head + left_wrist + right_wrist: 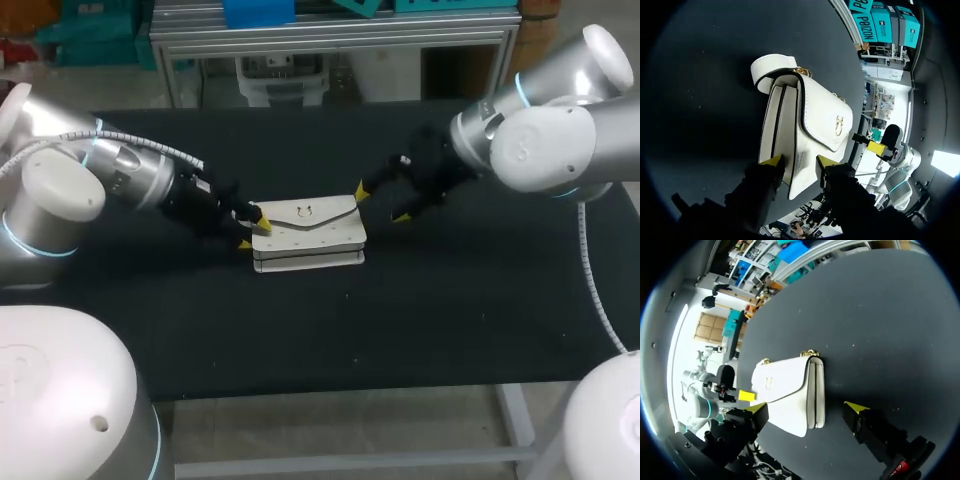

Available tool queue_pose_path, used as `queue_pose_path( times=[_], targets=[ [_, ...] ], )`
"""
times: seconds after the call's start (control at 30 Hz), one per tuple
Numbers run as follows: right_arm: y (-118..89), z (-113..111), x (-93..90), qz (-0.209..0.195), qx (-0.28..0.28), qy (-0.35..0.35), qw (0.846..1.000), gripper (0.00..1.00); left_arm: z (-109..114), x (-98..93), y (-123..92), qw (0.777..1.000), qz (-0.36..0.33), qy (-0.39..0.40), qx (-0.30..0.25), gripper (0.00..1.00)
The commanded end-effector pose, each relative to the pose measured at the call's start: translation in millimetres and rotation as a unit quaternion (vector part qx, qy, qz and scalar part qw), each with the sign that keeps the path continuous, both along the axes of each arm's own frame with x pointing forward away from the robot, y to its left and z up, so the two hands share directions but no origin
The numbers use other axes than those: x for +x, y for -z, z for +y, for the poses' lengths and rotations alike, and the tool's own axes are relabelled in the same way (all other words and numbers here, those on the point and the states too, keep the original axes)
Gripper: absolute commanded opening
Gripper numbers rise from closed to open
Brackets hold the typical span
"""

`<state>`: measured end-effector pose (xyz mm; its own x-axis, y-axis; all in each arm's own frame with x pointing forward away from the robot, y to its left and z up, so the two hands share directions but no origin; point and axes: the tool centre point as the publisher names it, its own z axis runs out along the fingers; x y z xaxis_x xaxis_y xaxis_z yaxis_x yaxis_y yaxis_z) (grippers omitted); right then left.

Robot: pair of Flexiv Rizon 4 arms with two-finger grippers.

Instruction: Pick up the bag, open it, inspect its contents, close it, and place it on the opposite side

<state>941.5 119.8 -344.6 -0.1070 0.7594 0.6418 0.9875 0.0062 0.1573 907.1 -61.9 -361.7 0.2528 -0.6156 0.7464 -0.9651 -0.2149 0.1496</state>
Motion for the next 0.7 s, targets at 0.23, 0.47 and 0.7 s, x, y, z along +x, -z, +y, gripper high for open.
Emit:
queue_pose_path(
  times=[0.23, 0.47, 0.7],
  targets=[
    [-16, -36, 12.0, 0.024, -0.055, -0.068, 0.996, 1.0, -3, 16.1, 9, 0.999, -0.015, 0.015, 0.028, 0.0],
    [-30, -81, 16.5, 0.021, -0.108, -0.123, 0.986, 1.0, 12, 33.4, 6, 0.997, -0.037, 0.047, 0.05, 0.0],
    [-34, -94, 17.4, 0.024, -0.119, -0.146, 0.982, 1.0, 26, 45.0, 2, 0.99, -0.039, 0.097, 0.098, 0.0]
  ],
)
